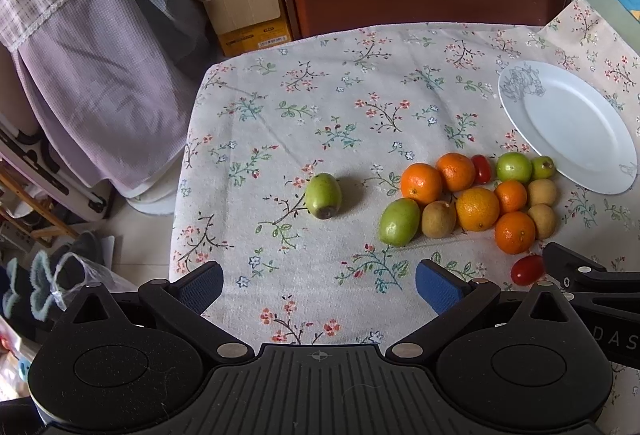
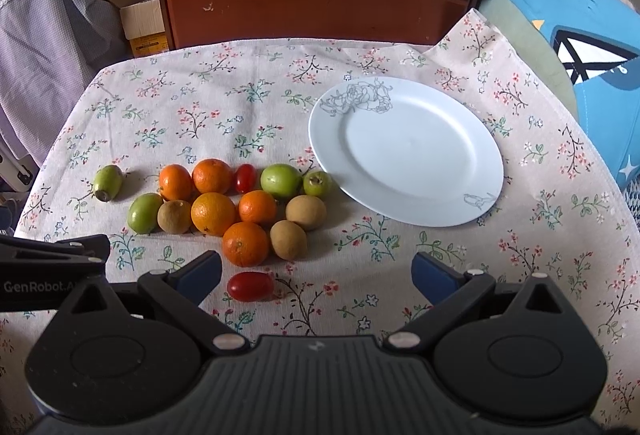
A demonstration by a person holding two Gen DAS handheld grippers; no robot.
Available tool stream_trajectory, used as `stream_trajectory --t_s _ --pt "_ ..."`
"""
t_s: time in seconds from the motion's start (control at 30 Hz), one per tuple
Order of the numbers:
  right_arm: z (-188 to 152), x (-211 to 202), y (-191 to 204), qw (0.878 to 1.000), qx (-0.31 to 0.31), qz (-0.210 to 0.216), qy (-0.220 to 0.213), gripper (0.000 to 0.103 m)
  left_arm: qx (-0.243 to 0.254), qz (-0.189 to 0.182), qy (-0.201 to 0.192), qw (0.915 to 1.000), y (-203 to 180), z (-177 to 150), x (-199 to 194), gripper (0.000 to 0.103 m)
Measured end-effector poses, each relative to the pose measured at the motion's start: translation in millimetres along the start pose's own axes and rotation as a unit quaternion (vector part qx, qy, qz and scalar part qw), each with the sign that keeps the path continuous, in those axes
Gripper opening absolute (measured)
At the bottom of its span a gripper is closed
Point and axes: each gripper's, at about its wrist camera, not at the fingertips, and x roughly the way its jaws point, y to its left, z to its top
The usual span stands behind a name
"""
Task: Organize fruits
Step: 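Open both grippers and move them toward the fruit row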
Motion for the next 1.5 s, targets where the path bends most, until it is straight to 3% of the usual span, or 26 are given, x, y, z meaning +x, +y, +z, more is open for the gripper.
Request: stream_trajectory --t_s 0.37,0.57,0.8,1.03,1.23,1.5 --pt "-2 -1 -5 1.000 -0.002 0.012 0.004 0.100 -0.001 -0.014 -0.002 0.9999 1 1 0 0.103" --pt "-2 -8 -28 0.998 0.022 0.050 -0.011 0.099 -0.055 -0.037 -0.034 0.9973 31 14 -10 0.103" --pt "-7 -9 -63 0.994 0.075 0.073 -0.015 0.085 -0.076 -0.018 -0.070 0.9945 55 22 -13 0.103" --pt "-13 1 -65 0.990 0.084 0.117 -0.002 0.066 -0.094 -0.016 -0.063 0.9934 66 22 0 0.102" --pt "-20 5 -45 0.984 0.048 0.172 0.008 0.060 -0.096 -0.025 -0.054 0.9935 66 21 12 0.101" --pt "-27 12 -28 0.980 0.026 0.197 0.009 0.058 -0.089 -0.022 -0.051 0.9944 60 22 27 0.100"
